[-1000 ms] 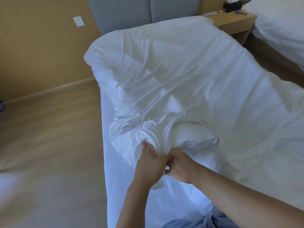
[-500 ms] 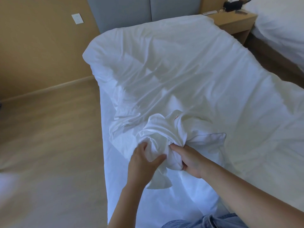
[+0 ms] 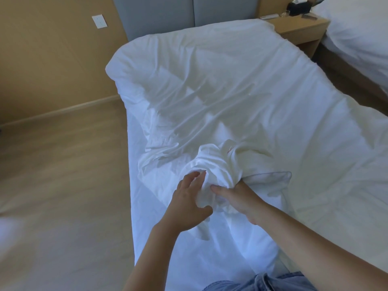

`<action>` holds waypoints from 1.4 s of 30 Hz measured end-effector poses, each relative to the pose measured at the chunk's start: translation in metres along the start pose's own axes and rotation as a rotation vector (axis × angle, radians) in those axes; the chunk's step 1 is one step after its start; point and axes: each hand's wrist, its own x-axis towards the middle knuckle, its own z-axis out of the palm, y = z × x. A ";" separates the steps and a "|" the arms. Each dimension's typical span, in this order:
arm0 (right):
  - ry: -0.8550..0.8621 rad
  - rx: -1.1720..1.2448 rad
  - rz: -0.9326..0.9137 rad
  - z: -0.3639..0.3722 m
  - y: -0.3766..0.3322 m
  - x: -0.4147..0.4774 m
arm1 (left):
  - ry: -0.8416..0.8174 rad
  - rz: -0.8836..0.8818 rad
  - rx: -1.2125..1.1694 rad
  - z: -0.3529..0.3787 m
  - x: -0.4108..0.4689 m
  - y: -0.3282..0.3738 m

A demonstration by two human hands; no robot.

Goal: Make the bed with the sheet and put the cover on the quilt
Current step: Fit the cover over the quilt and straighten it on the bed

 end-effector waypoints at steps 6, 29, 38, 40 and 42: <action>-0.065 -0.046 0.172 -0.005 -0.003 -0.011 | 0.142 0.004 -0.044 0.003 0.008 0.004; 0.153 -0.121 0.016 -0.025 -0.019 -0.028 | 0.419 0.162 0.409 0.021 0.034 0.016; 0.070 0.219 -0.115 -0.025 -0.014 -0.014 | 0.400 0.090 0.422 0.022 0.022 0.012; 0.063 0.401 0.042 -0.033 -0.014 -0.003 | 0.343 0.076 0.392 0.021 0.025 0.013; 0.010 0.242 0.064 -0.037 -0.015 -0.002 | 0.258 0.053 0.350 0.019 0.030 0.013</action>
